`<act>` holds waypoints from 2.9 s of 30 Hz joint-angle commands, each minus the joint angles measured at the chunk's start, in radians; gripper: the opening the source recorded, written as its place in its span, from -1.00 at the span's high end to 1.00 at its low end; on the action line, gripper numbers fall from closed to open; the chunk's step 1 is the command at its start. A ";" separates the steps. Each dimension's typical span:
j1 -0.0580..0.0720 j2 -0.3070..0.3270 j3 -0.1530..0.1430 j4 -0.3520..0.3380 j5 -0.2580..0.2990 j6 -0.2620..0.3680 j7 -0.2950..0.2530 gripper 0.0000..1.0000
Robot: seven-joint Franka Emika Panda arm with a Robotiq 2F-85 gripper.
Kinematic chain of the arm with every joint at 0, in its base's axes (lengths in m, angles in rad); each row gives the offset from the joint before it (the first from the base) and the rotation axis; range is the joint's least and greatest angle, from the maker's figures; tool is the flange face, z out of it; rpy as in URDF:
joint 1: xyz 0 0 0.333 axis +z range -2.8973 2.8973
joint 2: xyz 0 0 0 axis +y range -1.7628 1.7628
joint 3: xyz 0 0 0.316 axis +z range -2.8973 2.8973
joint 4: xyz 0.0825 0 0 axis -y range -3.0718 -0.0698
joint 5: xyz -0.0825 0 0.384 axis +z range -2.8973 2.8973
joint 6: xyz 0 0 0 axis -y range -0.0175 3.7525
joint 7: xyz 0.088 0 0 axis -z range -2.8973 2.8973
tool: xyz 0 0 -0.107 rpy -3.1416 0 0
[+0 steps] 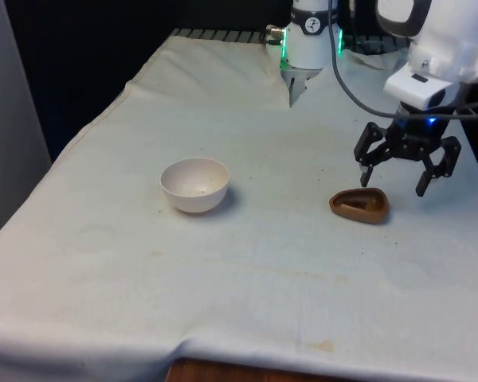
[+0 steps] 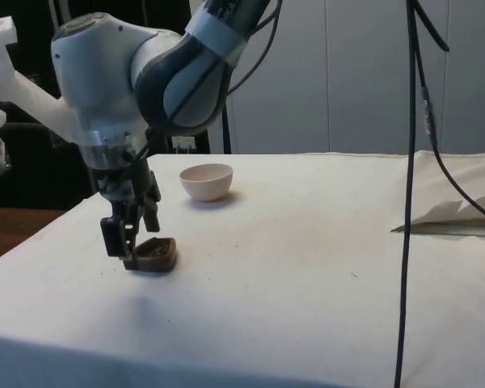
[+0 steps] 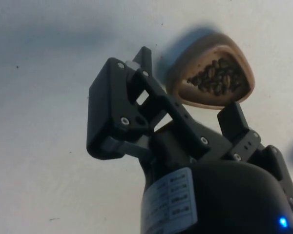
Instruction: Pour the coffee beans from the cup into the bowl.
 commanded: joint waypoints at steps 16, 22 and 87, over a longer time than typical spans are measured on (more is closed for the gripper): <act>0.004 0.013 0.000 0.015 -0.004 -0.002 0.006 -1.00; 0.006 0.025 0.005 0.021 -0.006 -0.001 0.012 -1.00; -0.017 0.076 -0.001 0.042 -0.018 0.017 -0.016 0.90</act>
